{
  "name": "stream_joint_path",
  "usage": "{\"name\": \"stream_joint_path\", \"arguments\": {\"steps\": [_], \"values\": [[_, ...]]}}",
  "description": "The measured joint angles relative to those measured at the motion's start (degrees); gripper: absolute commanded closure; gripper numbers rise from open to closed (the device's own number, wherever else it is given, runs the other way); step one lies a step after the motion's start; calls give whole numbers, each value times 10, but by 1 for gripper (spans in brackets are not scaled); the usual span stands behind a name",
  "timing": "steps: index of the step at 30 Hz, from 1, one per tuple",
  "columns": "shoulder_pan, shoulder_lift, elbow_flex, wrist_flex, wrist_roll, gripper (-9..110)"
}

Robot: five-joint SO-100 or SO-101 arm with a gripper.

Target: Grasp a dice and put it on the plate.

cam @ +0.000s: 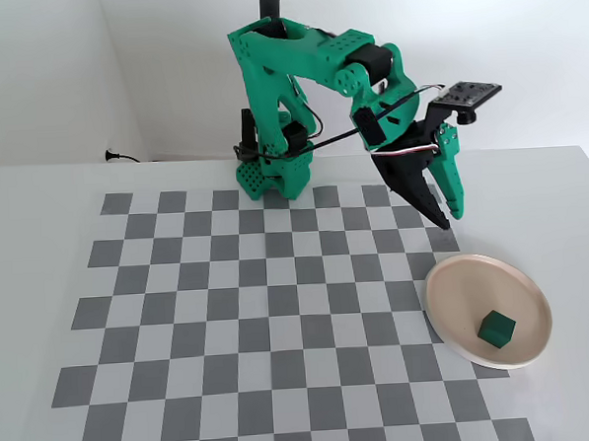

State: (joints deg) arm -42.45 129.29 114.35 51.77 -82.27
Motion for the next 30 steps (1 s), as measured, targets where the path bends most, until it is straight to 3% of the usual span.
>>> {"name": "stream_joint_path", "arguments": {"steps": [9, 24, 30], "values": [[86, 207, 112, 47, 35, 106], [268, 567, 433, 12, 55, 106], [310, 609, 492, 7, 89, 106]]}}
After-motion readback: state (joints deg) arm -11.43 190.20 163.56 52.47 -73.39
